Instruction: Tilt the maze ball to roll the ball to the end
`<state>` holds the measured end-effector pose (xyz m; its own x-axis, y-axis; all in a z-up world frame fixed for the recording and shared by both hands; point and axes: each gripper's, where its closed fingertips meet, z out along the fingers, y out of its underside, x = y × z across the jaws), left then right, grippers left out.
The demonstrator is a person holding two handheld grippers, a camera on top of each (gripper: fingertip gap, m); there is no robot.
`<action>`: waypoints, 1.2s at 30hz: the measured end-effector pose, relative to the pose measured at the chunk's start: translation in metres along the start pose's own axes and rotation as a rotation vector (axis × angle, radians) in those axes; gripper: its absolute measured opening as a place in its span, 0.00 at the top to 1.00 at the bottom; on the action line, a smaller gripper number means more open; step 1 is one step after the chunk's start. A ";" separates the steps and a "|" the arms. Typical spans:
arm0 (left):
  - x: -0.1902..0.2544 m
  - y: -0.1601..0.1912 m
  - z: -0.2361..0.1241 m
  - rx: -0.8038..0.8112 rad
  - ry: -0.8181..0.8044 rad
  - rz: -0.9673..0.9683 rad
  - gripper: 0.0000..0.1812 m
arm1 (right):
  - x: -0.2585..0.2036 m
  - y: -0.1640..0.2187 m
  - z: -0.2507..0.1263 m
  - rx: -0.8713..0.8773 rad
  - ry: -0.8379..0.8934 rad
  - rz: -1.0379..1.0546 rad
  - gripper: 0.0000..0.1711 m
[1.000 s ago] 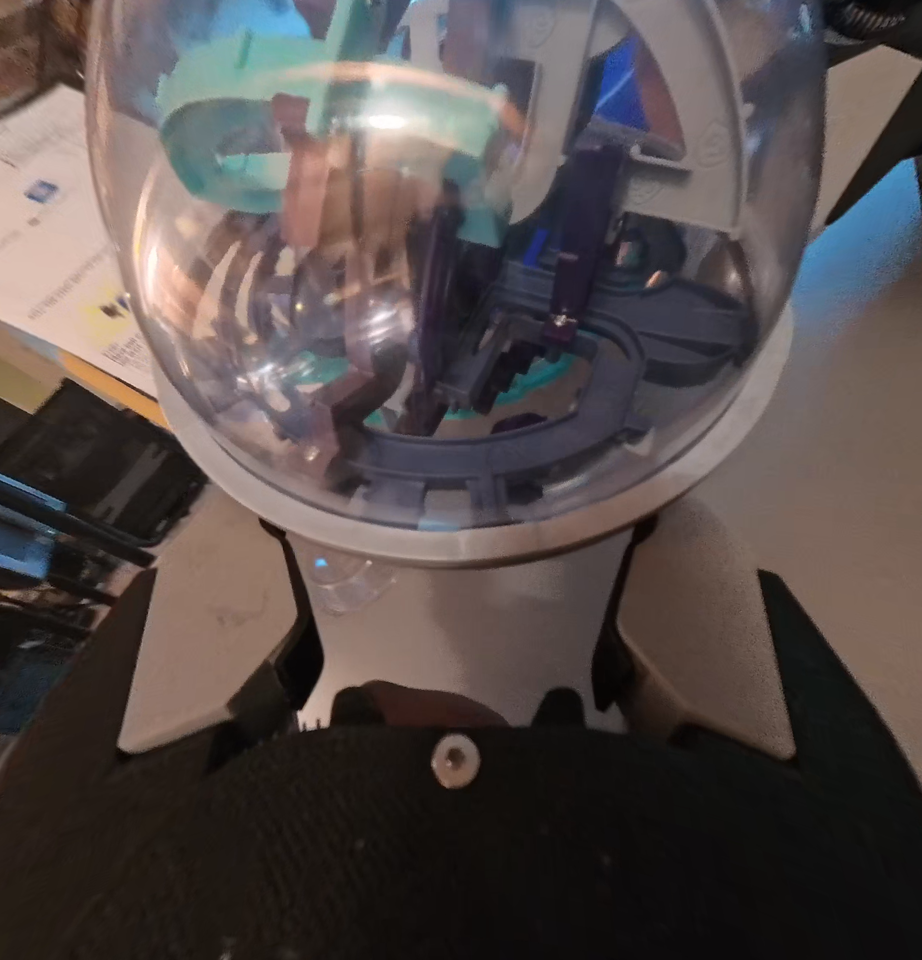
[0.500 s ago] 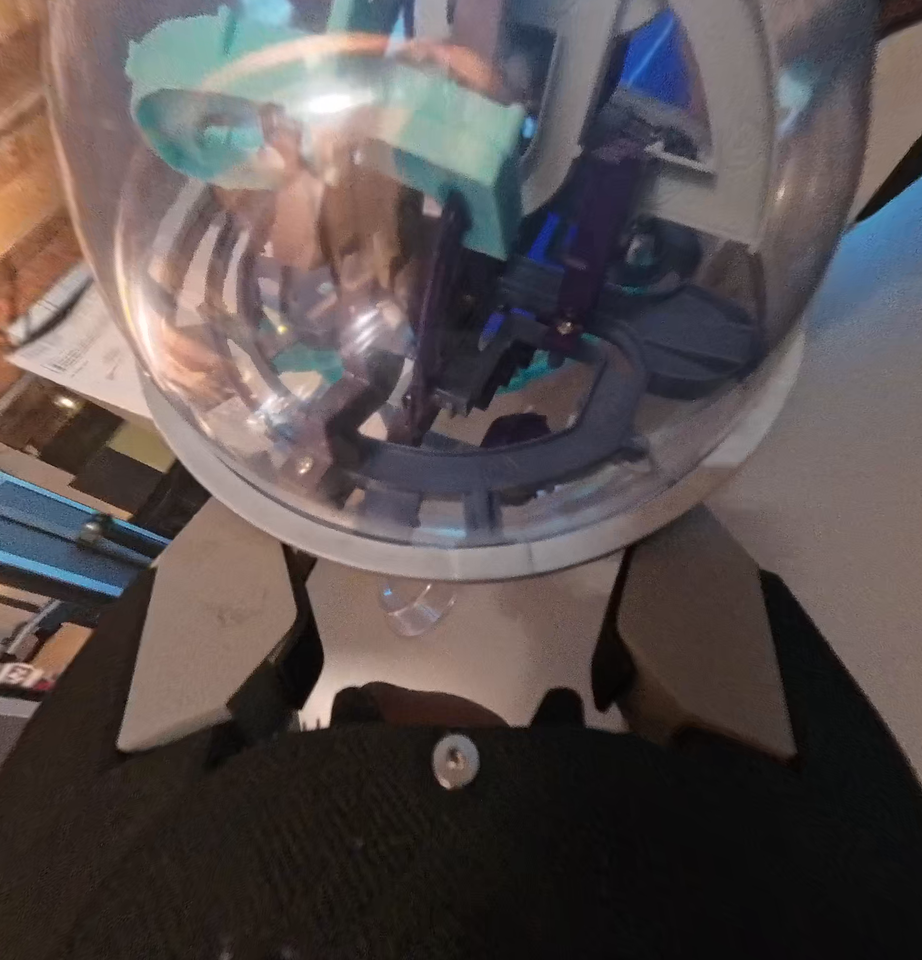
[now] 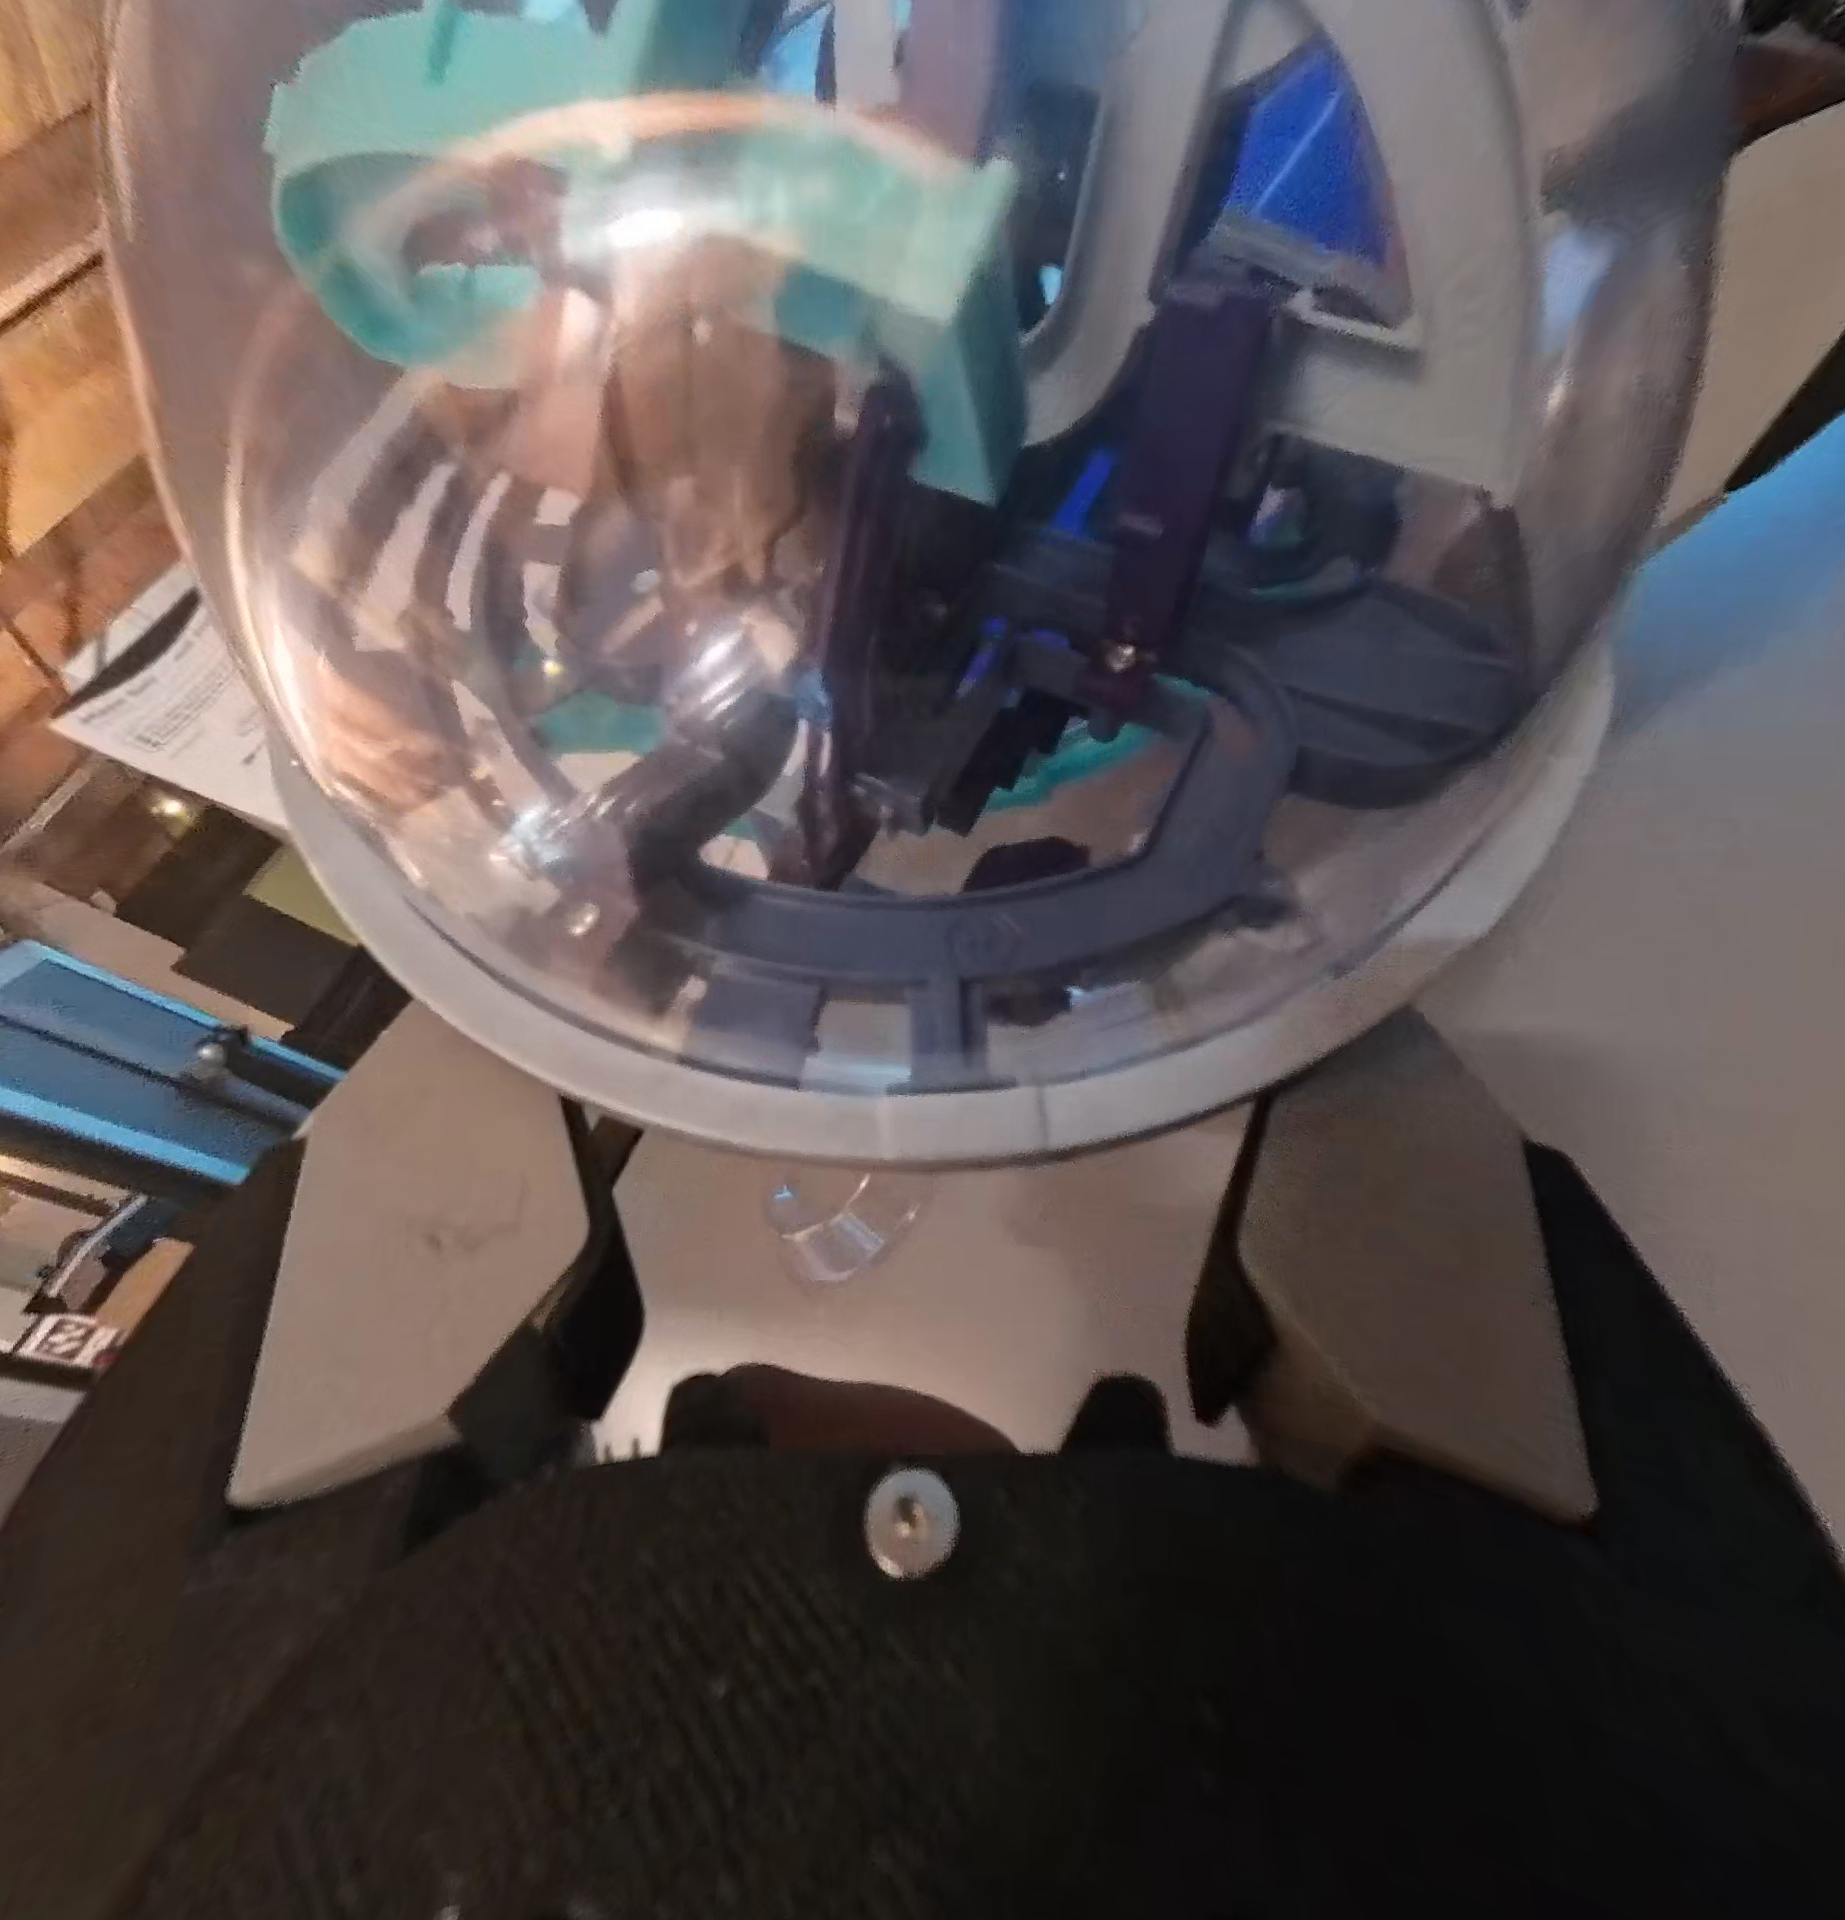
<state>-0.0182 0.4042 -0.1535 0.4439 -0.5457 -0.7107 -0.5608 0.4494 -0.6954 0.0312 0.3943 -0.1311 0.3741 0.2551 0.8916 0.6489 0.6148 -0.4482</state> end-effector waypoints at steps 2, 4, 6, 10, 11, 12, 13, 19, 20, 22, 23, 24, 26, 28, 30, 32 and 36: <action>0.000 -0.021 -0.014 0.030 -0.015 0.009 0.24 | 0.007 -0.019 -0.012 0.060 0.022 0.003 0.21; -0.002 -0.051 -0.031 0.077 -0.031 0.041 0.24 | 0.020 -0.043 -0.029 0.128 0.039 0.029 0.21; -0.001 -0.045 -0.027 0.079 0.006 0.020 0.24 | 0.016 -0.038 -0.024 0.152 0.014 0.078 0.22; -0.004 -0.014 -0.010 -0.009 -0.011 -0.017 0.24 | 0.006 -0.013 -0.002 0.010 0.013 0.025 0.21; -0.003 -0.037 -0.024 0.054 -0.014 -0.012 0.24 | 0.014 -0.033 -0.015 0.092 0.032 0.041 0.20; -0.002 -0.056 -0.035 0.114 -0.015 -0.001 0.23 | 0.019 -0.044 -0.025 0.142 0.024 0.096 0.21; 0.000 -0.059 -0.037 0.130 -0.007 -0.001 0.23 | 0.015 -0.041 -0.026 0.143 -0.006 0.160 0.21; 0.010 -0.016 -0.022 0.027 0.038 -0.058 0.21 | -0.008 -0.017 -0.013 0.040 -0.028 0.073 0.26; 0.012 -0.023 -0.025 0.055 0.051 -0.077 0.21 | -0.009 -0.020 -0.016 0.068 -0.054 0.137 0.26; 0.017 0.008 -0.009 -0.037 0.069 -0.095 0.21 | -0.026 0.008 -0.001 -0.008 -0.099 0.155 0.28; 0.021 0.030 0.000 -0.121 0.081 -0.107 0.21 | -0.033 0.020 0.006 -0.076 -0.102 0.095 0.28; 0.021 0.027 -0.001 -0.114 0.066 -0.111 0.21 | -0.030 0.017 0.004 -0.106 -0.079 0.053 0.27; 0.016 -0.017 -0.023 0.026 0.071 -0.133 0.21 | -0.011 -0.022 -0.015 0.064 -0.057 0.128 0.24; 0.015 -0.021 -0.024 0.053 0.082 -0.157 0.21 | -0.012 -0.020 -0.013 0.085 -0.099 0.219 0.24; 0.021 0.027 -0.002 -0.115 0.095 -0.161 0.21 | -0.032 0.013 0.007 -0.044 -0.125 0.145 0.25; 0.022 0.021 -0.006 -0.083 0.083 -0.164 0.21 | -0.029 0.005 0.003 -0.028 -0.102 0.111 0.24; 0.028 0.025 -0.006 -0.091 0.096 -0.164 0.22 | -0.037 0.012 0.002 -0.015 -0.137 0.168 0.26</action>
<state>-0.0238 0.3959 -0.1896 0.4684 -0.6730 -0.5724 -0.5491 0.2858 -0.7854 0.0241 0.3938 -0.1696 0.3852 0.4531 0.8039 0.5953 0.5437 -0.5916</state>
